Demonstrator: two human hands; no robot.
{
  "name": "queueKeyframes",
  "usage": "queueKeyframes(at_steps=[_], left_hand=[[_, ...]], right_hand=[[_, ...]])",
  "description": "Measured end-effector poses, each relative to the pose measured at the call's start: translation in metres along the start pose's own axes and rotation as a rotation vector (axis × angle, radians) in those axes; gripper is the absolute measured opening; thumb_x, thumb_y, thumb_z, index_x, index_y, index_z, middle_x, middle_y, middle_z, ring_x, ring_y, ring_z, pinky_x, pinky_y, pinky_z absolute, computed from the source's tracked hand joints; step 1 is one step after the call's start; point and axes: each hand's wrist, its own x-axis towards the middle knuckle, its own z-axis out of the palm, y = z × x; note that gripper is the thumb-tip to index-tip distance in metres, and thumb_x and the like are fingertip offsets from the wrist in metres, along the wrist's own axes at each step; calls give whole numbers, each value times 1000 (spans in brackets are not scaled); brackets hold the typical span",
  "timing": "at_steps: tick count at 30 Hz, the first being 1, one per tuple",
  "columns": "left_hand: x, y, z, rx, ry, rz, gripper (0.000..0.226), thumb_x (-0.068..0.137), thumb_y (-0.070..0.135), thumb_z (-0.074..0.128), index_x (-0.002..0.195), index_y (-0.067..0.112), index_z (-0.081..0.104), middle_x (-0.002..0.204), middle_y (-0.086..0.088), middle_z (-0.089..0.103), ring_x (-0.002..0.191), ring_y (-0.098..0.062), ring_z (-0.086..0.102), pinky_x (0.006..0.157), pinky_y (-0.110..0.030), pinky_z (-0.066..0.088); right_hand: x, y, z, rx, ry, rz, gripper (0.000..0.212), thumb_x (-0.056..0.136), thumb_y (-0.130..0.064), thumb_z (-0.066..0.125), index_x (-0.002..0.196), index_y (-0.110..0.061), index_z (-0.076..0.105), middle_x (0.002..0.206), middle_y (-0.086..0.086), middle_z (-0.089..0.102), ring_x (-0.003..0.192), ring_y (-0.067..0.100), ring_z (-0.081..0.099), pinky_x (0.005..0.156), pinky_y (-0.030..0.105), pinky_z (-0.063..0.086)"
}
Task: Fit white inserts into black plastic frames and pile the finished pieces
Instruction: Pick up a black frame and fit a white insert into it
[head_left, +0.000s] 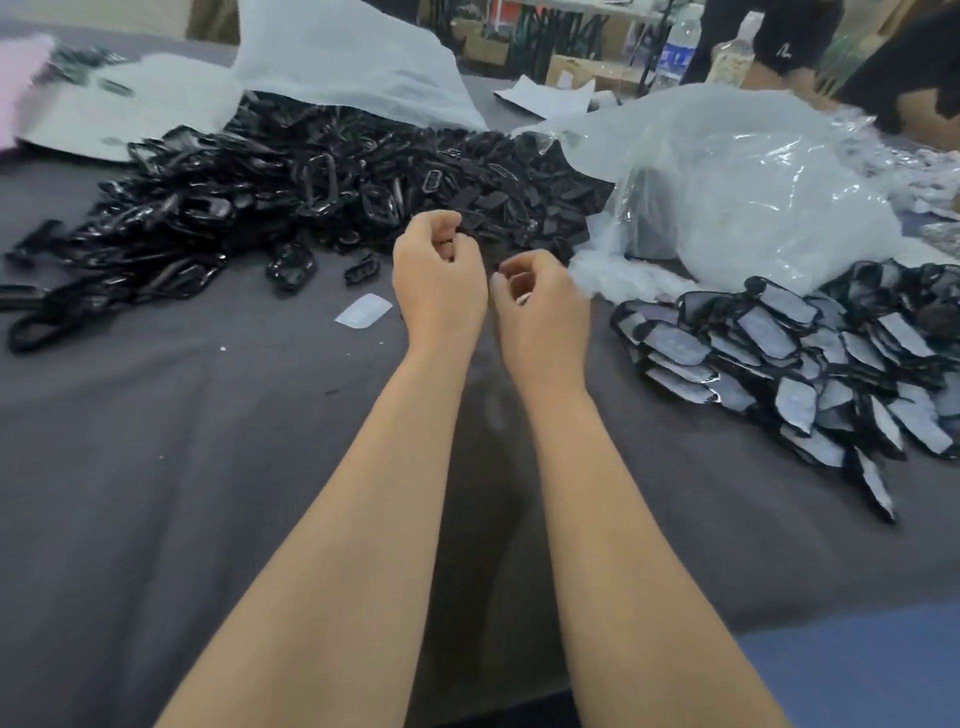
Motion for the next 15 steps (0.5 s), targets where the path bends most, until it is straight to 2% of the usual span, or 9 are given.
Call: queueKeyframes(at_steps=[3, 6, 7, 9, 10, 11, 13, 14, 15], left_hand=[[22, -6, -44, -39, 147, -54, 21, 92, 3, 45, 103, 16, 57, 109, 0, 58, 90, -8, 53, 87, -20, 46], [39, -14, -86, -27, 266, -142, 21, 92, 4, 44, 101, 20, 55, 122, -7, 56, 92, -10, 53, 97, -30, 46], [44, -18, -99, -31, 304, -176, 21, 92, 5, 44, 103, 19, 54, 125, -9, 55, 92, -12, 54, 97, -31, 46], [54, -25, -121, -48, 362, -269, 22, 93, 8, 44, 112, 14, 53, 127, -12, 54, 98, -19, 56, 95, -33, 46], [58, -28, -130, -63, 376, -326, 24, 93, 9, 43, 115, 11, 52, 126, -13, 55, 100, -24, 58, 91, -36, 47], [62, -32, -136, -74, 375, -378, 27, 93, 9, 43, 118, 6, 50, 123, -16, 57, 94, -27, 57, 81, -37, 48], [66, -34, -144, -44, 323, -444, 40, 90, 8, 43, 128, -6, 46, 124, -31, 55, 73, -28, 52, 61, -35, 42], [67, -34, -146, 3, 286, -456, 43, 89, 8, 43, 129, -9, 46, 129, -33, 51, 76, -37, 54, 62, -41, 43], [70, -34, -148, 65, 253, -455, 43, 89, 9, 44, 126, -10, 48, 130, -32, 50, 92, -46, 57, 71, -49, 47]], right_hand=[[-1, -32, 46, -10, -251, -70, 21, 94, -17, 52, 111, -10, 62, 110, 8, 65, 101, 24, 58, 86, 35, 46], [-7, -58, 91, -118, -399, -199, 28, 92, -19, 52, 118, -18, 63, 121, 7, 61, 114, 26, 53, 95, 39, 43], [-9, -65, 104, -186, -427, -233, 30, 93, -22, 51, 122, -21, 61, 128, 7, 58, 122, 28, 48, 102, 41, 38], [-15, -76, 124, -304, -506, -244, 34, 97, -27, 46, 129, -26, 56, 144, 5, 44, 140, 30, 27, 115, 50, 20], [-17, -81, 132, -340, -553, -234, 34, 98, -27, 43, 131, -26, 54, 147, 3, 39, 144, 30, 18, 116, 54, 10], [-19, -83, 139, -364, -585, -232, 35, 98, -27, 42, 131, -25, 53, 146, 2, 40, 145, 29, 15, 115, 57, 4], [-23, -86, 147, -369, -587, -249, 31, 96, -22, 43, 123, -20, 58, 136, 0, 50, 139, 27, 27, 115, 57, 5], [-23, -88, 149, -353, -567, -262, 25, 94, -20, 45, 114, -18, 59, 128, 1, 54, 132, 26, 37, 114, 54, 13], [-23, -89, 149, -339, -551, -275, 17, 92, -18, 45, 103, -17, 58, 120, 2, 58, 122, 27, 46, 109, 49, 24]])
